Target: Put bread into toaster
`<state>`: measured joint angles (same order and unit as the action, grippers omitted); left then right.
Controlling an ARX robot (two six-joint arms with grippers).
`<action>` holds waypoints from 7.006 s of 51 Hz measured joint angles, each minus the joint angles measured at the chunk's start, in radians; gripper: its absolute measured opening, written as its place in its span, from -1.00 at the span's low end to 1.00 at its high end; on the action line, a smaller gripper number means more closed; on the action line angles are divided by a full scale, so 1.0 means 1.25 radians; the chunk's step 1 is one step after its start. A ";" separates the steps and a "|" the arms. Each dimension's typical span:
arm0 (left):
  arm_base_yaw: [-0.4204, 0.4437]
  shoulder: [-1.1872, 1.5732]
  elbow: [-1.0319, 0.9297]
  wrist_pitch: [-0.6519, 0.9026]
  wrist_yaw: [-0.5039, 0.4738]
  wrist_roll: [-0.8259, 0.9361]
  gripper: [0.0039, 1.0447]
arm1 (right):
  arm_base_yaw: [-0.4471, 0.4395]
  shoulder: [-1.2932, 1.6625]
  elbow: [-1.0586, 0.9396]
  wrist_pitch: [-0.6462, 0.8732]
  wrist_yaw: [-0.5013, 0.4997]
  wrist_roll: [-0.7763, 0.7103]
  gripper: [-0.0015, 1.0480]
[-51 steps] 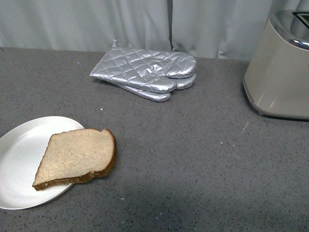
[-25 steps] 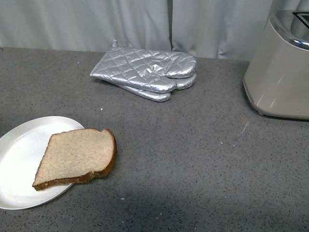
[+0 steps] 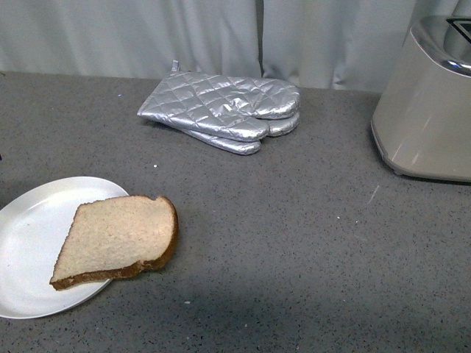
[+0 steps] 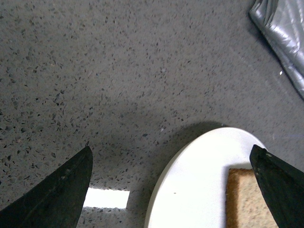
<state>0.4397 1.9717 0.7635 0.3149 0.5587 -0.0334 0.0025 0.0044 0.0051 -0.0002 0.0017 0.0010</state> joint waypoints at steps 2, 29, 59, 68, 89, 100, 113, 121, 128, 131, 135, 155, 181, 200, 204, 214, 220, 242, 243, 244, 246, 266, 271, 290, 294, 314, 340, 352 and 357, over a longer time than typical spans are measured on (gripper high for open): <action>0.001 0.010 0.007 -0.015 0.000 0.019 0.88 | 0.000 0.000 0.000 0.000 0.000 0.000 0.82; -0.011 0.083 0.060 -0.186 -0.029 0.273 0.88 | 0.000 0.000 0.000 0.000 0.000 0.000 0.82; -0.075 0.085 0.052 -0.267 -0.052 0.375 -0.01 | 0.000 0.000 0.000 0.000 0.000 0.000 0.82; -0.081 0.085 0.045 -0.266 -0.057 0.356 -0.47 | 0.000 0.000 0.000 0.000 0.000 0.000 0.82; -0.138 0.057 0.007 -0.210 -0.075 0.170 -0.94 | 0.000 0.000 0.000 0.000 0.000 0.000 0.82; -0.204 0.017 -0.011 -0.169 -0.077 0.057 -0.94 | 0.000 0.000 0.000 0.000 0.000 0.000 0.82; -0.362 -0.006 -0.014 -0.100 -0.098 -0.122 -0.94 | 0.000 0.000 0.000 0.000 0.000 0.000 0.82; -0.498 0.001 -0.006 -0.045 -0.128 -0.230 -0.94 | 0.000 0.000 0.000 0.000 0.000 0.000 0.82; -0.621 0.035 0.031 -0.004 -0.158 -0.323 -0.94 | 0.000 0.000 0.000 0.000 0.000 0.000 0.82; -0.671 0.053 0.050 0.008 -0.170 -0.365 -0.94 | 0.000 0.000 0.000 0.000 0.000 0.000 0.82; -0.718 0.075 0.074 0.016 -0.184 -0.397 -0.94 | 0.000 0.000 0.000 0.000 0.000 0.000 0.82; -0.839 0.197 0.193 -0.001 -0.258 -0.522 -0.60 | 0.000 0.000 0.000 0.000 0.000 0.000 0.82; -0.435 -0.197 -0.179 0.110 -0.213 -0.418 0.80 | 0.000 0.000 0.000 0.000 0.000 0.000 0.82; -0.352 -1.416 -0.598 -0.211 -0.445 -0.002 -0.52 | -0.001 0.000 0.000 0.000 0.000 0.000 0.82; -0.352 -1.557 -0.598 -0.245 -0.446 0.010 -0.82 | -0.001 0.000 0.000 0.000 0.000 0.000 0.82; -0.352 -1.574 -0.598 -0.251 -0.447 0.019 -0.93 | -0.001 0.000 0.000 0.000 -0.002 0.000 0.82; -0.352 -1.574 -0.598 -0.251 -0.447 0.020 -0.93 | -0.001 0.000 0.000 0.000 -0.001 0.000 0.82; -0.352 -1.574 -0.598 -0.251 -0.447 0.020 0.07 | 0.029 0.021 0.001 -0.003 0.093 0.003 0.82; -0.352 -1.574 -0.598 -0.251 -0.447 0.020 0.14 | 0.045 0.041 0.001 0.008 0.133 0.009 0.82; -0.352 -1.574 -0.598 -0.251 -0.448 0.020 0.21 | 0.057 0.066 0.001 0.025 0.162 0.015 0.82; -0.352 -1.574 -0.598 -0.251 -0.448 0.020 0.31 | 0.070 0.111 0.002 0.058 0.207 0.028 0.82; -0.352 -1.574 -0.598 -0.251 -0.447 0.022 0.88 | 0.023 0.885 0.055 0.392 0.263 0.532 0.82; -0.352 -1.574 -0.598 -0.251 -0.447 0.022 0.88 | 0.026 1.018 0.036 0.477 0.279 0.625 0.82; -0.352 -1.574 -0.598 -0.251 -0.447 0.022 0.88 | 0.014 1.393 0.016 0.835 0.251 0.721 0.82; -0.352 -1.574 -0.598 -0.251 -0.447 0.022 0.88 | 0.031 1.471 0.027 0.896 0.244 0.737 0.82; -0.352 -1.574 -0.598 -0.251 -0.447 0.022 0.88 | 0.084 1.695 0.118 1.025 0.224 0.767 0.82; -0.352 -1.574 -0.598 -0.251 -0.447 0.022 0.88 | 0.106 1.770 0.255 0.991 0.209 0.777 0.82; -0.352 -1.574 -0.598 -0.251 -0.447 0.022 0.88 | 0.113 1.779 0.302 0.958 0.220 0.778 0.82; -0.352 -1.574 -0.598 -0.251 -0.447 0.022 0.88 | 0.119 1.781 0.314 0.947 0.227 0.778 0.82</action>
<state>-0.0002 0.0036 0.0158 0.0006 -0.0006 -0.0059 0.1516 2.2311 0.3977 1.1839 0.2859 0.9733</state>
